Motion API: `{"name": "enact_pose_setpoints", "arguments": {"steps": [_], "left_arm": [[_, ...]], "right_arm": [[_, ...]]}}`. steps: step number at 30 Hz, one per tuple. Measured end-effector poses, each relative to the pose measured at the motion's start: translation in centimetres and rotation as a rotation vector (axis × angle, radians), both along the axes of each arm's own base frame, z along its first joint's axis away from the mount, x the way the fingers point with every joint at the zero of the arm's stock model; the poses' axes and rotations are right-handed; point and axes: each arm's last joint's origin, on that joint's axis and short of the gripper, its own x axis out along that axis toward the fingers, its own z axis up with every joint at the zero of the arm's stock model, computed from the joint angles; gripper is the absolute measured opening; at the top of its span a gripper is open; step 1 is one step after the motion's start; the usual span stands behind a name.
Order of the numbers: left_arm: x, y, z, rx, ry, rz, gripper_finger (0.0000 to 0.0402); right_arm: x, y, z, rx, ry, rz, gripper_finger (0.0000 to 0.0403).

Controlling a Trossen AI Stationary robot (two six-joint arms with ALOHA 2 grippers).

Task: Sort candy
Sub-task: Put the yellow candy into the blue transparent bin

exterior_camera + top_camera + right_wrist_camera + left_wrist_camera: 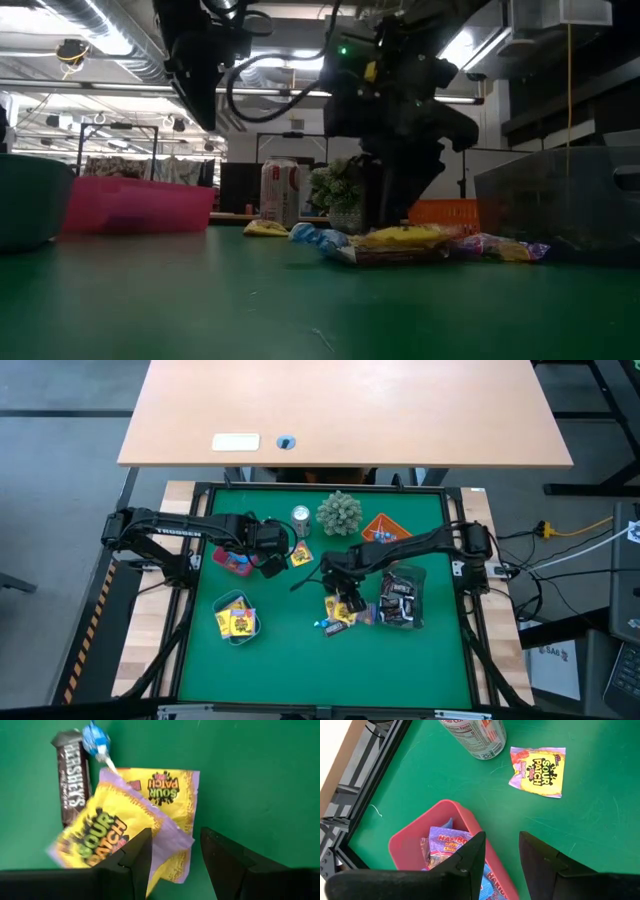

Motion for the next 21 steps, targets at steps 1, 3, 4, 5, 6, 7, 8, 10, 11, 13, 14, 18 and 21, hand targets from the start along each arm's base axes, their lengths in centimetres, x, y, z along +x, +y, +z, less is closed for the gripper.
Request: {"name": "enact_pose_setpoints", "arguments": {"steps": [1, 3, 4, 5, 6, 7, 8, 10, 11, 13, 14, 18, 21], "left_arm": [[0.00, 0.00, 0.00, 0.000, 0.000, 0.000, 0.0108], [0.00, 0.01, 0.00, 0.000, 0.000, 0.000, 0.0108], [0.00, 0.01, 0.00, 0.000, 0.000, 0.000, 0.0108], [0.00, 0.01, 0.00, 0.000, 0.000, 0.000, 0.0108], [0.00, 0.01, 0.00, 0.000, 0.000, 0.000, 0.0108], [0.00, 0.01, 0.00, 0.000, 0.000, 0.000, 0.0108], [0.00, 0.01, 0.00, 0.000, 0.000, 0.000, 0.0108], [0.00, 0.01, 0.00, 0.000, 0.000, 0.000, 0.0108], [0.00, 0.01, 0.00, 0.000, 0.000, 0.000, 0.0108], [0.00, 0.00, 0.00, 0.000, 0.000, 0.000, 0.0108], [0.00, 0.01, 0.00, 0.000, 0.000, 0.000, 0.0108], [0.00, 0.00, 0.00, 0.000, 0.000, 0.000, 0.0108], [0.00, 0.01, 0.00, 0.000, 0.000, 0.000, 0.0108]], "right_arm": [[0.03, 0.00, -0.21, 0.000, 0.006, 0.000, 0.0166], [0.04, 0.01, -0.39, 0.005, 0.012, 0.002, 0.0166], [0.04, 0.03, -0.43, 0.011, 0.014, 0.004, 0.0166], [0.04, 0.05, -0.49, 0.017, 0.016, 0.006, 0.0166], [0.04, 0.05, -0.50, 0.018, 0.016, 0.006, 0.0166], [0.04, 0.05, -0.52, 0.018, 0.017, 0.006, 0.0166], [0.04, 0.05, -0.52, 0.018, 0.017, 0.006, 0.0166], [0.03, 0.05, -0.52, 0.018, 0.018, 0.006, 0.0166], [0.03, 0.05, -0.52, 0.018, 0.019, 0.006, 0.0166], [0.02, 0.05, -0.52, 0.018, 0.019, 0.006, 0.0166], [0.02, 0.05, -0.52, 0.018, 0.020, 0.006, 0.0166], [-0.02, 0.05, -0.54, 0.018, 0.024, 0.006, 0.0165], [-0.05, 0.05, -0.54, 0.018, 0.027, 0.006, 0.0165]]}}
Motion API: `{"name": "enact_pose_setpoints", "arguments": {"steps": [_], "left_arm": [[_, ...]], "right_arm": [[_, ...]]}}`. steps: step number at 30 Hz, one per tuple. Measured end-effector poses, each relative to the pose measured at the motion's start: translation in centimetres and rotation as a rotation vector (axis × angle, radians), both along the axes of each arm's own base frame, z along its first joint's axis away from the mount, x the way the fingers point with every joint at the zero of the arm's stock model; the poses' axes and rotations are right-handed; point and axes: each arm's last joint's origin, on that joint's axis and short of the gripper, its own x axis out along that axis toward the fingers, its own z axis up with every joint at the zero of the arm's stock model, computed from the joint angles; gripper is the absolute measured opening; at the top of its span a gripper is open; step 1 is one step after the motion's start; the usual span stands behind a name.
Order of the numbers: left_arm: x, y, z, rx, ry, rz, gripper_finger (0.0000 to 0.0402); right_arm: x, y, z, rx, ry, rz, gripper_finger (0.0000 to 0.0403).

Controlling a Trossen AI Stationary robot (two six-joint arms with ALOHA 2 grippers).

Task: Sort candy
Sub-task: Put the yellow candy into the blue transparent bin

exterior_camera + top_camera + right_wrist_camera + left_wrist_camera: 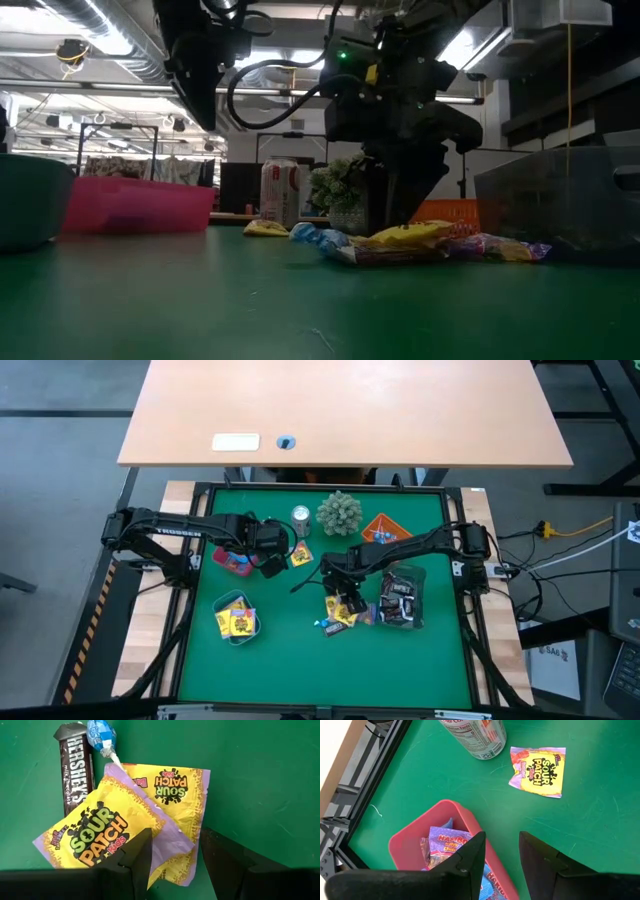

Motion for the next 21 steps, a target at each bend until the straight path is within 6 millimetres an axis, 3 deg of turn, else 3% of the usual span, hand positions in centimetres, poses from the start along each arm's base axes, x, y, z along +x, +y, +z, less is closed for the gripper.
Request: {"name": "enact_pose_setpoints", "arguments": {"steps": [7, 17, 21], "left_arm": [[0.00, 0.00, 0.00, 0.000, 0.000, 0.000, 0.0108], [0.00, -0.01, 0.00, 0.000, 0.000, 0.000, 0.0108], [0.00, 0.00, 0.00, 0.000, 0.000, 0.000, 0.0108]], "right_arm": [[0.00, 0.00, 0.00, 0.000, 0.000, 0.000, 0.0141], [-0.03, -0.02, -0.02, -0.008, 0.004, -0.002, 0.0009], [-0.25, -0.02, -0.08, -0.008, 0.027, -0.002, 0.0014]]}}
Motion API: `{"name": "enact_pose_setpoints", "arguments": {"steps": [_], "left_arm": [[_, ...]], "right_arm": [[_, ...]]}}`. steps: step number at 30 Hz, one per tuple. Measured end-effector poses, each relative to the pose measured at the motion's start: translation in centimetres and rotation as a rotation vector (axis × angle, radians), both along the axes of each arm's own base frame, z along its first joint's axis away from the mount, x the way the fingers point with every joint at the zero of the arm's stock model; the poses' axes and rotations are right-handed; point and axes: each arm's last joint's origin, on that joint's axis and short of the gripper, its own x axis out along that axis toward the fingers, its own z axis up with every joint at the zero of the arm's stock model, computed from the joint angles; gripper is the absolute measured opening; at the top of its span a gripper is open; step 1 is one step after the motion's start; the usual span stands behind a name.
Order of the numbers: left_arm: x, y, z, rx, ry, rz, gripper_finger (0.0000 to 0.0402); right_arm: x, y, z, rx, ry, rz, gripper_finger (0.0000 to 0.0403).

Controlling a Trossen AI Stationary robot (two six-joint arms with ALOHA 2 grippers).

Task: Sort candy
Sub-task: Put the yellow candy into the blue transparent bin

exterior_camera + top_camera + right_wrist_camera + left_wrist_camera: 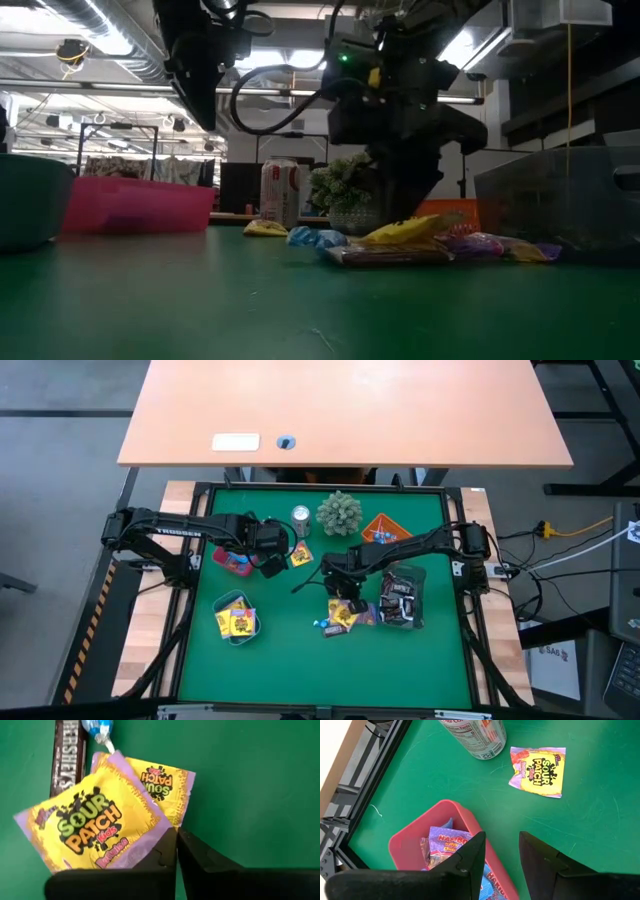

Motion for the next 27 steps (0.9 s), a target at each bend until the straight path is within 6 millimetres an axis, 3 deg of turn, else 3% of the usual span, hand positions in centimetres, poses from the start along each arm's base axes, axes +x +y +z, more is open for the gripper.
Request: {"name": "enact_pose_setpoints", "arguments": {"steps": [18, 27], "left_arm": [[0.7, -1.2, 0.2, -0.006, -0.071, -0.049, 0.0108], [1.1, -2.1, 0.3, -0.006, -0.107, -0.084, 0.0108]], "right_arm": [[-0.1, -0.2, -0.1, -0.086, 0.009, -0.024, 0.0001], [0.4, -1.2, -0.1, -0.247, -0.028, -0.126, 0.0000]]}}
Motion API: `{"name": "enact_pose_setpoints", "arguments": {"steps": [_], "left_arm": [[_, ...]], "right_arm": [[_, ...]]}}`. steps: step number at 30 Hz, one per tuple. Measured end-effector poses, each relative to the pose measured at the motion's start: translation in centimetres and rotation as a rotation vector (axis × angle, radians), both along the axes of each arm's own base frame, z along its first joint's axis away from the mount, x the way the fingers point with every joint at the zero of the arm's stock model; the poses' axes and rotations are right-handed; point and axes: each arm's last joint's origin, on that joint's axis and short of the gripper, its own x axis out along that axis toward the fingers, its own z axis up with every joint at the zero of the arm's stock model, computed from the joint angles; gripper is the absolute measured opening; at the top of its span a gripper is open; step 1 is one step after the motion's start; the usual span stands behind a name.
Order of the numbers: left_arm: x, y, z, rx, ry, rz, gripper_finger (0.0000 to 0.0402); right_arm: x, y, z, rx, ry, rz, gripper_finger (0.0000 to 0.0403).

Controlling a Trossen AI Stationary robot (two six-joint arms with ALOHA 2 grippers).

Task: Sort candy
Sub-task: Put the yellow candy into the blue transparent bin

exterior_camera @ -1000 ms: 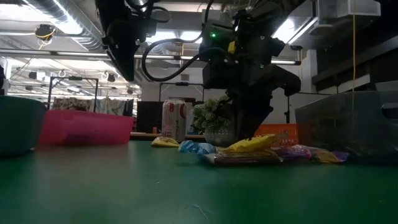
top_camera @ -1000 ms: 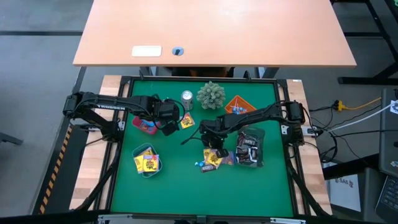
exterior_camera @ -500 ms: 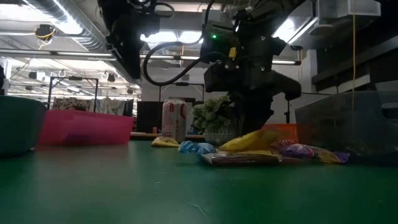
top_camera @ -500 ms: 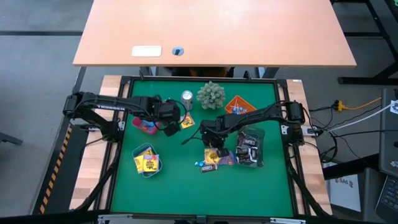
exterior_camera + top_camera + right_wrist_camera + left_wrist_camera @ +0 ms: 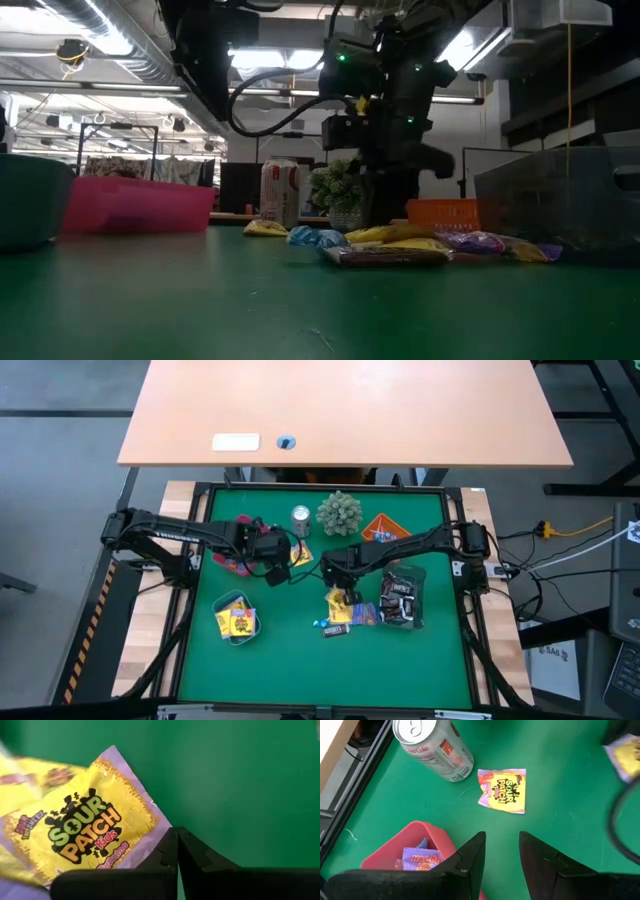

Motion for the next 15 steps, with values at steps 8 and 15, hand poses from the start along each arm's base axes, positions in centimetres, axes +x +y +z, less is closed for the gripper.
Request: {"name": "enact_pose_setpoints", "arguments": {"steps": [8, 15], "left_arm": [[0.0, -1.2, 0.0, 0.000, 0.003, -0.044, 0.0108], [-0.1, -2.2, 0.0, 0.002, 0.006, -0.087, 0.0108]], "right_arm": [[0.5, -2.0, 0.2, -0.033, -0.059, -0.085, 0.0000], [1.3, -3.8, 0.6, -0.031, -0.157, -0.147, 0.0000]]}}
